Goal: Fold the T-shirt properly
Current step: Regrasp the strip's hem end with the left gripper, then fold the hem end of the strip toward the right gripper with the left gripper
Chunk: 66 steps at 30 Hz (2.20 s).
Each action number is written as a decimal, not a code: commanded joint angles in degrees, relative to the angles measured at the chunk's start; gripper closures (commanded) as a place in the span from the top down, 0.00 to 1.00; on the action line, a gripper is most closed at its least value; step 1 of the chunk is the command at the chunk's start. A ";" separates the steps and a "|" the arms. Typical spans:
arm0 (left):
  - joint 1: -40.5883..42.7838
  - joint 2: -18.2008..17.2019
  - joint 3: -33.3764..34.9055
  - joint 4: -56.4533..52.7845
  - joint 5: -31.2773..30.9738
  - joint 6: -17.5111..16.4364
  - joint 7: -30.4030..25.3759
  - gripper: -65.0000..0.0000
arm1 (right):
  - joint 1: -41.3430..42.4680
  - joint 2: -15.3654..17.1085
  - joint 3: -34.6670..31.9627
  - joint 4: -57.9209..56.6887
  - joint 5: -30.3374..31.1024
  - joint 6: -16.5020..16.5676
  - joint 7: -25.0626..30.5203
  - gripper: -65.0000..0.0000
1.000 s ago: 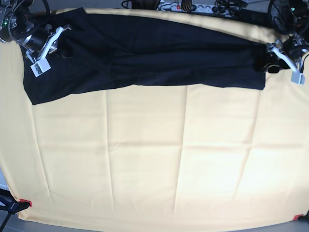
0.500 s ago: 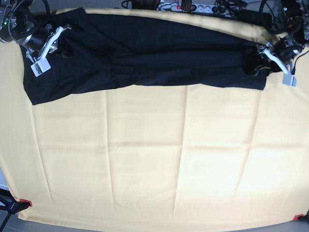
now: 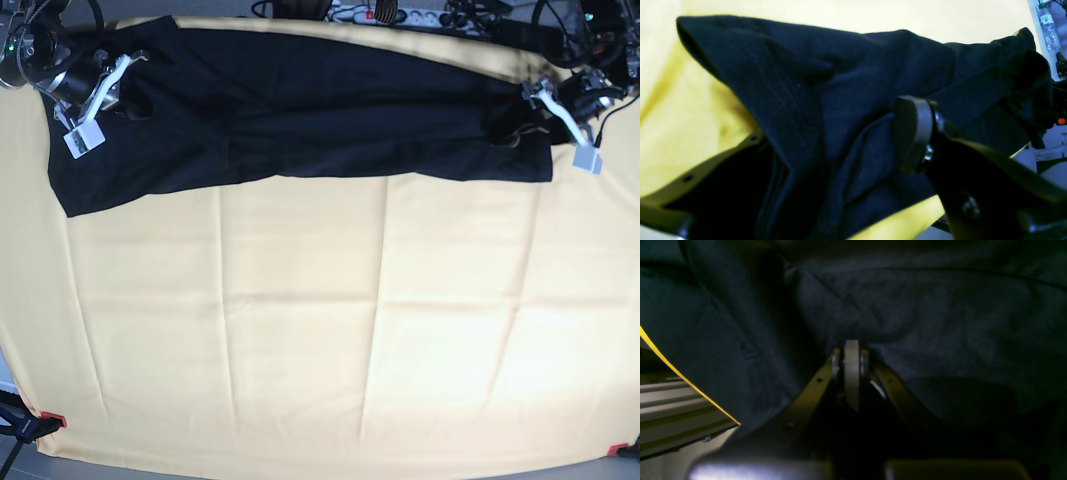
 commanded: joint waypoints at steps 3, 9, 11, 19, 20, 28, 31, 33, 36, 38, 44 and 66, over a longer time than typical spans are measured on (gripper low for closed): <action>-0.20 -0.83 -0.31 0.70 0.50 -0.46 -1.68 0.35 | -0.02 0.81 0.37 0.90 1.05 0.30 0.61 0.00; -0.20 -1.01 -0.63 0.70 2.05 -0.44 -2.38 0.00 | -0.02 0.83 0.37 1.18 1.05 0.30 0.63 0.00; -0.20 -1.03 -1.66 0.96 1.55 -0.42 -2.36 0.00 | -0.02 0.83 0.39 2.05 1.03 0.30 0.63 0.00; -0.15 -2.25 -9.60 6.43 1.49 -0.44 -2.36 0.00 | 0.00 0.83 0.39 8.74 1.05 0.30 0.68 0.00; -0.15 -2.93 -10.32 6.62 1.49 -0.44 -2.36 0.00 | 0.00 0.83 0.39 9.40 1.05 0.30 0.74 0.00; -0.13 -8.57 -14.25 6.64 5.68 -0.33 -2.38 0.00 | -0.02 0.83 0.39 10.95 1.05 0.30 0.85 0.00; -0.13 -9.77 -15.58 6.64 6.80 1.81 -2.38 0.00 | -0.02 0.81 0.39 10.95 1.03 0.30 0.85 0.00; -0.09 -9.88 -16.15 6.64 6.62 2.69 -2.23 0.00 | -0.02 0.81 0.39 10.95 1.05 0.30 0.85 0.00; 0.02 -9.57 -16.17 6.67 1.22 2.01 -0.39 0.00 | -0.02 0.81 0.39 10.95 1.07 0.30 0.85 0.00; 0.00 -9.27 -16.13 6.67 -5.11 -0.70 2.14 0.00 | -0.02 0.81 0.37 10.95 1.07 0.30 0.85 0.00; 0.00 -8.59 -16.06 7.17 -16.86 -6.40 9.46 0.00 | -0.02 0.79 0.37 10.95 1.16 0.30 0.90 0.00; -7.69 11.13 5.29 9.97 -12.72 -6.53 7.48 0.00 | -0.02 0.81 0.37 10.95 1.11 0.30 0.83 0.00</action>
